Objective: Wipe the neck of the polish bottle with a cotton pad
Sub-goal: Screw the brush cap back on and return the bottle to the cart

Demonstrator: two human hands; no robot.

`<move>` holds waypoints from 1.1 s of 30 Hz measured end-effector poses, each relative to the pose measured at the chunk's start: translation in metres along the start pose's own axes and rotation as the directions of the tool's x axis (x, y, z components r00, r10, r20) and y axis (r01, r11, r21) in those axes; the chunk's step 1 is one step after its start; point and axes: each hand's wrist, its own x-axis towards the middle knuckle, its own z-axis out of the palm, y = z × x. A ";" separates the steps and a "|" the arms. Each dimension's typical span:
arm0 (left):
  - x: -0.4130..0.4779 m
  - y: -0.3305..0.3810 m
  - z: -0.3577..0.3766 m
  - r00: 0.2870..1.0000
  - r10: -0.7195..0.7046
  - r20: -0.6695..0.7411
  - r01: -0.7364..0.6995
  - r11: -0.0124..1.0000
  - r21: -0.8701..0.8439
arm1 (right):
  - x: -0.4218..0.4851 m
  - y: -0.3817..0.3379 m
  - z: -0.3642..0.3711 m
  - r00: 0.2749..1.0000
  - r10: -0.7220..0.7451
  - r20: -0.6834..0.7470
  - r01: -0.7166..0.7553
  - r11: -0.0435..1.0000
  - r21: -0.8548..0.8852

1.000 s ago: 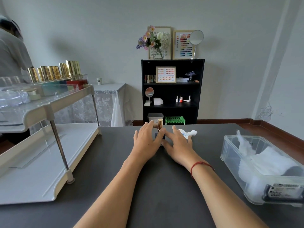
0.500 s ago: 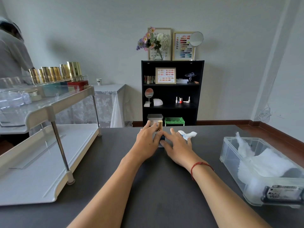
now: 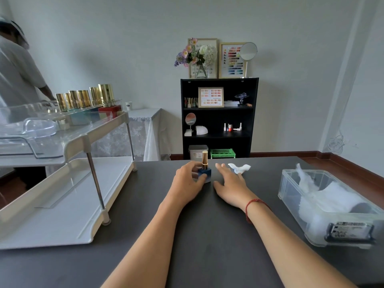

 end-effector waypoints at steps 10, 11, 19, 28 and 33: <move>-0.010 0.017 -0.011 0.973 -0.166 -0.162 0.191 0.969 0.157 | 0.002 -0.006 0.003 0.996 -0.037 0.080 0.056 0.967 -0.250; -0.008 0.016 -0.010 0.966 -0.183 -0.184 0.214 0.962 0.171 | 0.002 -0.005 0.004 0.996 -0.044 0.079 0.063 0.964 -0.258; -0.003 -0.001 0.001 0.935 -0.184 -0.302 0.264 0.933 0.247 | 0.008 0.008 0.018 0.997 -0.034 0.064 0.050 0.959 -0.279; 0.003 0.038 -0.020 0.891 -0.436 -0.126 0.454 0.857 0.243 | 0.003 -0.017 -0.005 0.938 0.176 0.300 -0.109 0.968 -0.226; 0.044 0.107 -0.093 0.895 -0.412 -0.172 0.437 0.887 0.150 | 0.017 -0.071 -0.070 0.923 0.243 0.298 -0.202 0.966 -0.163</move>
